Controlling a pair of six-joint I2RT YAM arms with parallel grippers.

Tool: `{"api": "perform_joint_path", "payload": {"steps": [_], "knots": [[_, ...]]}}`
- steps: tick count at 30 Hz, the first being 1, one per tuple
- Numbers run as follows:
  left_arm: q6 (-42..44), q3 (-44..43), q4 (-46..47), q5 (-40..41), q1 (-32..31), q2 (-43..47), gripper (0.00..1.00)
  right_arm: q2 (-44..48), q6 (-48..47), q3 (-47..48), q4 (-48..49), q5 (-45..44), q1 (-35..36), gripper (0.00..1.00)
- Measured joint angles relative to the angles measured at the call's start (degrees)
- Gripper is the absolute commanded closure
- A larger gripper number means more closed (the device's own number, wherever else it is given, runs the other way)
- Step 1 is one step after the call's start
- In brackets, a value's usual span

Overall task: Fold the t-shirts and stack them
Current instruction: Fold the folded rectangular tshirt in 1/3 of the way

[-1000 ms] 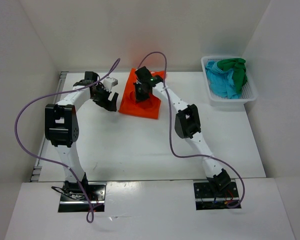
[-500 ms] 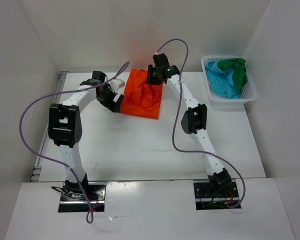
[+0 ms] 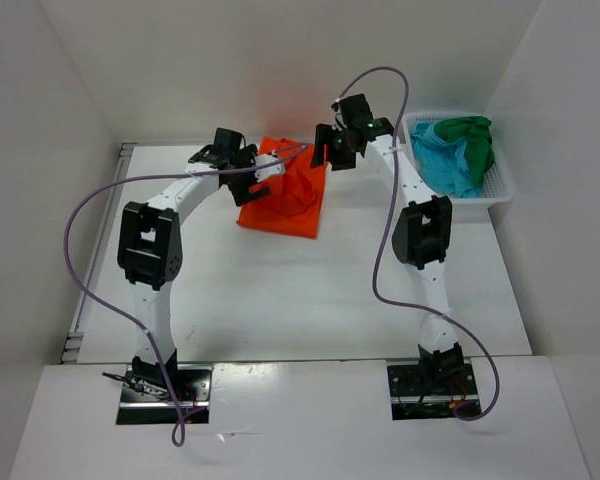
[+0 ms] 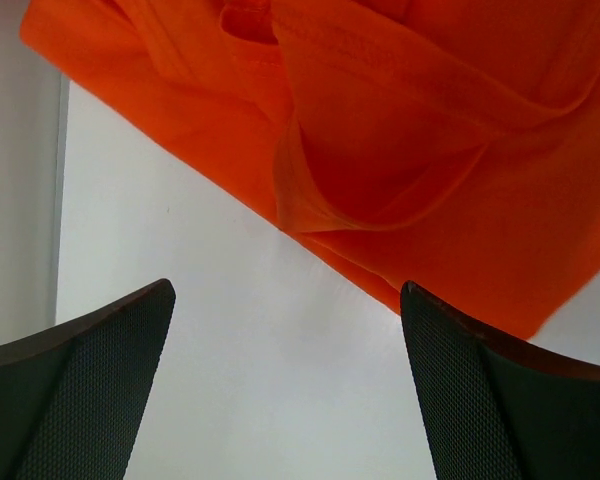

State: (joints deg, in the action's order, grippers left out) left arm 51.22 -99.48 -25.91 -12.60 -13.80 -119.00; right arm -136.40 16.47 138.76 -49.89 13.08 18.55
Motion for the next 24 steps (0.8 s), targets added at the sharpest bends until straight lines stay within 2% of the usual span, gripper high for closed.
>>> {"api": "perform_joint_path", "payload": {"steps": [5, 7, 11, 12, 13, 15, 19, 20, 23, 24], "knots": [[4.3, -2.9, -1.4, -0.3, -0.1, -5.4, 0.0, 0.0, -0.3, -5.3, 0.3, 2.2, -0.4, 0.28], [4.8, -3.6, -1.8, -0.9, -0.3, -6.6, 0.05, 0.0, -0.3, -6.1, 0.6, 3.1, -0.6, 0.28], [5.4, -6.2, -2.5, -2.5, -0.8, -7.6, 0.3, 0.4, 0.0, -10.4, 3.1, 4.7, -2.3, 0.28], [5.2, -6.8, -2.4, -2.8, -1.0, -7.9, 0.35, 0.6, 0.1, -11.9, 3.5, 4.9, -2.8, 0.28], [5.3, -7.5, -2.4, -3.1, -1.1, -8.1, 0.35, 0.8, 0.2, -13.4, 3.7, 5.2, -3.4, 0.28], [5.1, -8.5, -2.3, -3.8, -1.2, -8.6, 0.41, 1.2, 0.2, -16.0, 4.1, 5.6, -4.2, 0.28], [4.2, -9.9, -2.5, -4.9, -1.5, -9.9, 0.62, 2.8, 0.5, -21.4, 5.5, 5.9, -5.4, 0.28], [4.2, -10.1, -2.7, -5.3, -1.5, -10.1, 0.71, 3.4, 0.6, -22.7, 6.1, 6.1, -5.5, 0.28], [4.1, -10.6, -3.1, -5.8, -1.5, -10.8, 0.81, 5.0, 1.1, -26.1, 7.3, 7.0, -5.3, 0.28], [4.1, -10.9, -3.2, -6.1, -1.5, -11.1, 0.91, 5.4, 1.3, -27.1, 7.7, 7.3, -5.3, 0.28]]}}
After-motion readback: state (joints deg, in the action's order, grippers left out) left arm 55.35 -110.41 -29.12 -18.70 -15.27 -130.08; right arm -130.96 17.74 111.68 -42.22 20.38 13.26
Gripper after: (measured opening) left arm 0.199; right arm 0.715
